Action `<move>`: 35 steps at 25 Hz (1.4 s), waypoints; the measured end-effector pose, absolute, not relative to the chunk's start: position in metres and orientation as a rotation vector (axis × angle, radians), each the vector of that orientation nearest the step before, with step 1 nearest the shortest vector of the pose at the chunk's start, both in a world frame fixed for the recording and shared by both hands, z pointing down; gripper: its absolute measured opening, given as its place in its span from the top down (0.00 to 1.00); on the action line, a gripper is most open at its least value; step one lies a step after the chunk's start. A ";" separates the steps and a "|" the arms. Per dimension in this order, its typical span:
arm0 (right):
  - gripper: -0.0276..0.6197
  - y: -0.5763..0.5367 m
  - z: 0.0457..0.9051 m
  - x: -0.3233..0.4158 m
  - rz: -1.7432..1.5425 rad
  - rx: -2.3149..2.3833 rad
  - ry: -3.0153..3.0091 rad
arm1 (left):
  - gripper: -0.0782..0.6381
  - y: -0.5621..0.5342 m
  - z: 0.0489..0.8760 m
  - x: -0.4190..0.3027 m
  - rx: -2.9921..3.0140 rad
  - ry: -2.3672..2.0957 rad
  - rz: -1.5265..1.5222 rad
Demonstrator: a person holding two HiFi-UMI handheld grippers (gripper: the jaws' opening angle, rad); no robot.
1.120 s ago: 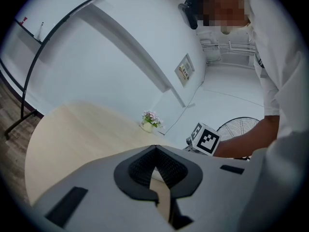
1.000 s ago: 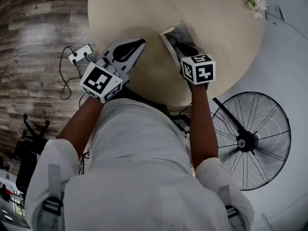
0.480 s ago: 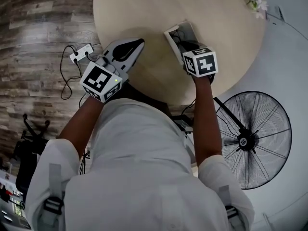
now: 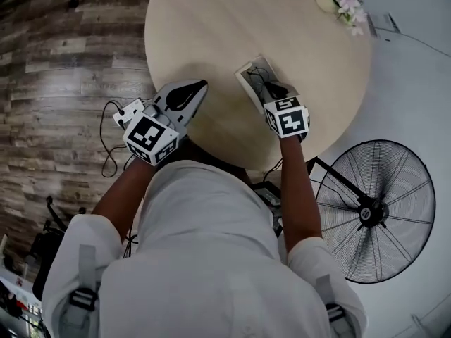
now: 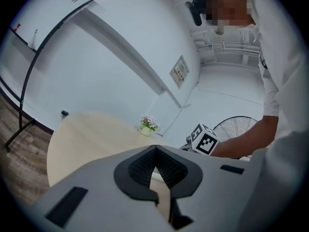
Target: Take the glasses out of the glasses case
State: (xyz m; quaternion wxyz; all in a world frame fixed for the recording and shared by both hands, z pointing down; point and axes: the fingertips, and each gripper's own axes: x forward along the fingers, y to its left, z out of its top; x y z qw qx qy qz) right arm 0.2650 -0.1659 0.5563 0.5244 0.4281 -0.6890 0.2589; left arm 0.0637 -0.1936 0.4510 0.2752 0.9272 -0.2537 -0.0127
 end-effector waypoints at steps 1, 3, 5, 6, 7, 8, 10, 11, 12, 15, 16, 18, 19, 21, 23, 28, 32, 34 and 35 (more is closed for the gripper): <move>0.91 -0.168 0.549 0.265 0.601 1.048 -1.656 | 0.87 -0.196 0.446 0.063 2.508 -0.678 -0.035; 0.91 -0.173 0.532 0.263 0.562 1.090 -1.680 | 0.87 -0.199 0.436 0.063 2.537 -0.668 -0.034; 0.91 -0.174 0.513 0.259 0.518 1.121 -1.711 | 0.87 -0.200 0.427 0.063 2.559 -0.655 -0.029; 0.91 -0.175 0.502 0.256 0.500 1.139 -1.733 | 0.87 -0.200 0.423 0.064 2.571 -0.646 -0.025; 0.91 -0.175 0.490 0.254 0.481 1.158 -1.757 | 0.87 -0.201 0.419 0.066 2.584 -0.637 -0.021; 0.91 -0.176 0.477 0.251 0.463 1.176 -1.783 | 0.87 -0.202 0.415 0.067 2.597 -0.628 -0.017; 0.91 -0.175 0.450 0.245 0.433 1.217 -1.836 | 0.87 -0.204 0.404 0.070 2.627 -0.616 -0.013; 0.91 -0.174 0.437 0.243 0.424 1.242 -1.871 | 0.87 -0.205 0.399 0.071 2.643 -0.613 -0.016; 0.91 -0.174 0.422 0.240 0.411 1.270 -1.915 | 0.87 -0.207 0.393 0.072 2.659 -0.614 -0.022; 0.91 -0.168 0.372 0.230 0.290 1.328 -2.080 | 0.87 -0.213 0.372 0.076 2.722 -0.634 -0.030; 0.91 -0.163 0.355 0.228 0.244 1.344 -2.128 | 0.87 -0.212 0.364 0.078 2.746 -0.645 -0.024; 0.91 -0.147 0.322 0.232 0.188 1.393 -2.212 | 0.87 -0.206 0.348 0.086 2.784 -0.656 -0.008; 0.91 -0.137 0.307 0.237 0.173 1.423 -2.249 | 0.87 -0.201 0.340 0.090 2.795 -0.656 -0.006; 0.91 -0.116 0.279 0.245 0.137 1.479 -2.315 | 0.87 -0.188 0.323 0.098 2.813 -0.645 -0.013; 0.91 -0.092 0.254 0.250 0.092 1.515 -2.389 | 0.87 -0.173 0.304 0.103 2.820 -0.628 -0.032; 0.91 -0.027 0.206 0.269 0.006 1.649 -2.543 | 0.87 -0.135 0.272 0.112 2.816 -0.641 -0.042; 0.91 0.028 0.190 0.293 -0.044 1.779 -2.610 | 0.87 -0.092 0.252 0.122 2.843 -0.641 -0.052; 0.91 0.055 0.186 0.303 -0.068 1.837 -2.629 | 0.87 -0.070 0.241 0.123 2.860 -0.646 -0.058; 0.91 0.068 0.183 0.305 -0.080 1.864 -2.635 | 0.87 -0.060 0.235 0.123 2.867 -0.648 -0.067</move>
